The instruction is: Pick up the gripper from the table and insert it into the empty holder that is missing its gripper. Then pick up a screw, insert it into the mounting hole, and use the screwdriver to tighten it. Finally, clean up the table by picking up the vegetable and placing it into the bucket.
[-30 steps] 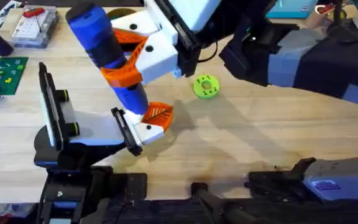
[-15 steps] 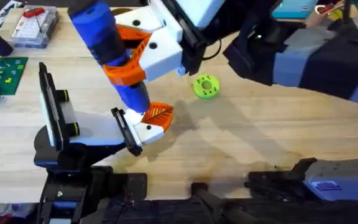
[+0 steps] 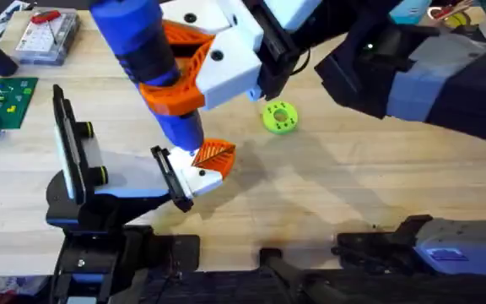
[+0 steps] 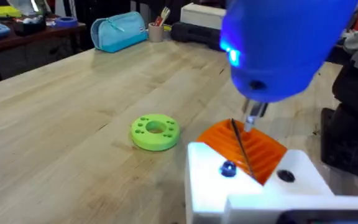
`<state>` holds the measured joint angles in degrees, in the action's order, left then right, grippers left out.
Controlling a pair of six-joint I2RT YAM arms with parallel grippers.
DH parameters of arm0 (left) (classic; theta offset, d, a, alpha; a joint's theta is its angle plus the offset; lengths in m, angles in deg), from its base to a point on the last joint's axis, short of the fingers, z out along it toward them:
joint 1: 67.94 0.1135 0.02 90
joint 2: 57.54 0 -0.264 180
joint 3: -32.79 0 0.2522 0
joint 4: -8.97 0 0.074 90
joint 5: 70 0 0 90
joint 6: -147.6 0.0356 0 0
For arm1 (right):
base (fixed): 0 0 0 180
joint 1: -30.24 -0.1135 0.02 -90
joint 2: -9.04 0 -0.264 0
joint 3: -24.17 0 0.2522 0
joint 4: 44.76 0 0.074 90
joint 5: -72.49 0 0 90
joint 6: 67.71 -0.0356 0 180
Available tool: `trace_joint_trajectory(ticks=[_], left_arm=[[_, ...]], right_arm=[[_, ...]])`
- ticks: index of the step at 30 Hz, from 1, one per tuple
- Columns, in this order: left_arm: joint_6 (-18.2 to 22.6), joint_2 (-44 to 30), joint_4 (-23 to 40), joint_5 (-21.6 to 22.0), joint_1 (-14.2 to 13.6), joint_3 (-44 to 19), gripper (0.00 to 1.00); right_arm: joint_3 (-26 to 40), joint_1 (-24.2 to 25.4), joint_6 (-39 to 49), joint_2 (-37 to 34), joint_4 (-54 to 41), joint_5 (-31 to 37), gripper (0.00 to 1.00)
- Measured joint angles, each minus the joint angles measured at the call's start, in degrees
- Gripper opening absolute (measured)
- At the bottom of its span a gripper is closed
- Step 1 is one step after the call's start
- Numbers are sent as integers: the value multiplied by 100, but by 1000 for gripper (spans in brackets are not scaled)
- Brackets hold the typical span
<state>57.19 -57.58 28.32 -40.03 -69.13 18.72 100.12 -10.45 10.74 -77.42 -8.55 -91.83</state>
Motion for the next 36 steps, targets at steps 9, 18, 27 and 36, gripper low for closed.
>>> trace_joint_trajectory(ticks=[9,18,27,36], left_arm=[[0,0,0,0,0,0,12],[0,0,0,0,0,0,12],[0,0,0,0,0,0,12],[0,0,0,0,0,0,12]], right_arm=[[-25,-2,26,-2,-32,126,25],[-55,-24,72,-104,-35,277,25],[-79,-83,91,-243,-99,329,25],[-81,-94,89,-243,-124,338,25]])
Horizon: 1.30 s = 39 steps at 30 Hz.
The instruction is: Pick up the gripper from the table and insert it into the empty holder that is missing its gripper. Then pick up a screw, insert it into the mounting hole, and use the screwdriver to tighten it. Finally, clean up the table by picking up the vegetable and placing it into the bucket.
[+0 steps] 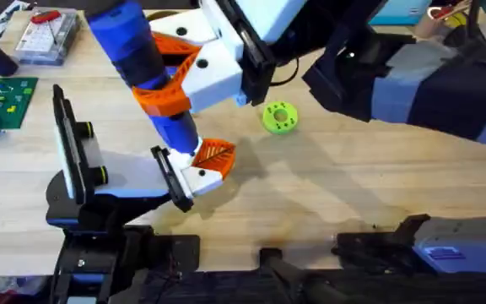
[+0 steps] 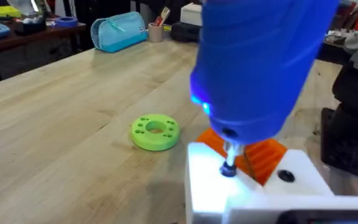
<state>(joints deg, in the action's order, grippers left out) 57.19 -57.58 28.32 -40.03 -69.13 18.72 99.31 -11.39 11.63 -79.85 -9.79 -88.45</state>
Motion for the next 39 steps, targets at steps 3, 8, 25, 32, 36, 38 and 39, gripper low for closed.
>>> trace_joint_trajectory(ticks=[3,8,25,32,36,38,39], left_arm=[[0,0,0,0,0,0,12],[0,0,0,0,0,0,12],[0,0,2,-15,0,0,12],[0,-2,4,-21,0,0,12],[0,-1,4,-26,0,0,12],[-2,-1,4,-26,0,0,12],[-2,-2,6,-26,0,0,12]], right_arm=[[-2,0,0,0,-21,0,25],[-37,0,2,0,-31,19,25],[-116,1,17,0,10,62,25],[-256,2,17,101,53,168,25],[-381,2,50,221,54,249,25],[-395,2,66,225,54,277,25],[-398,2,67,225,56,283,25]])
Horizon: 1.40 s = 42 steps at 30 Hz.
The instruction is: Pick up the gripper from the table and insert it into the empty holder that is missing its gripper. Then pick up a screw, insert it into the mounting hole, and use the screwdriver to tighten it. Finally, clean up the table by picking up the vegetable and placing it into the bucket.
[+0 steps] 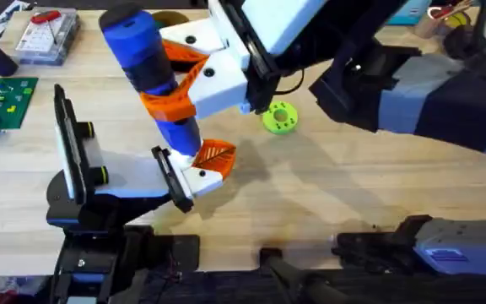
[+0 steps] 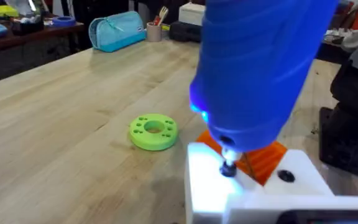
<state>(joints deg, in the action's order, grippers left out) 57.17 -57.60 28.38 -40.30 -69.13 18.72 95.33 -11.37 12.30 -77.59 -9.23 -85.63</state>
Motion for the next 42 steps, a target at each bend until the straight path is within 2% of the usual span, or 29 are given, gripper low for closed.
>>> trace_joint_trajectory(ticks=[15,42], left_arm=[[-25,0,5,7,0,0,12],[-29,-37,10,-12,0,0,12]], right_arm=[[-95,-1,-10,5,36,333,25],[-284,49,-25,97,303,248,25]])
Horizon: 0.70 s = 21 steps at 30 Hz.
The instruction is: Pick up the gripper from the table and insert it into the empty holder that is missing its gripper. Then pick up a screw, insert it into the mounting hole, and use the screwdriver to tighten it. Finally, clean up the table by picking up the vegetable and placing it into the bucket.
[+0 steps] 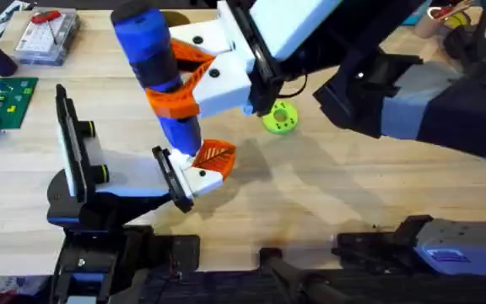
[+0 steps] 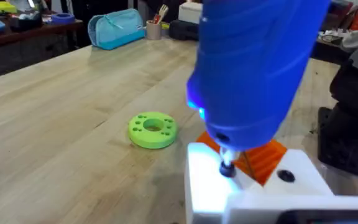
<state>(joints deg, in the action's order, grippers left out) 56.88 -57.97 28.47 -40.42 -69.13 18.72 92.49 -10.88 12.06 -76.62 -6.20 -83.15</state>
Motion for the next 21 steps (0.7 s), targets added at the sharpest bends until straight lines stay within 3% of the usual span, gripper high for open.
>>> trace_joint_trajectory(ticks=[6,21], left_arm=[[13,8,-9,3,0,0,12],[34,13,-9,-5,-2,0,12]], right_arm=[[-87,-12,-288,-9,421,5,25],[19,0,-600,-28,373,9,25]])
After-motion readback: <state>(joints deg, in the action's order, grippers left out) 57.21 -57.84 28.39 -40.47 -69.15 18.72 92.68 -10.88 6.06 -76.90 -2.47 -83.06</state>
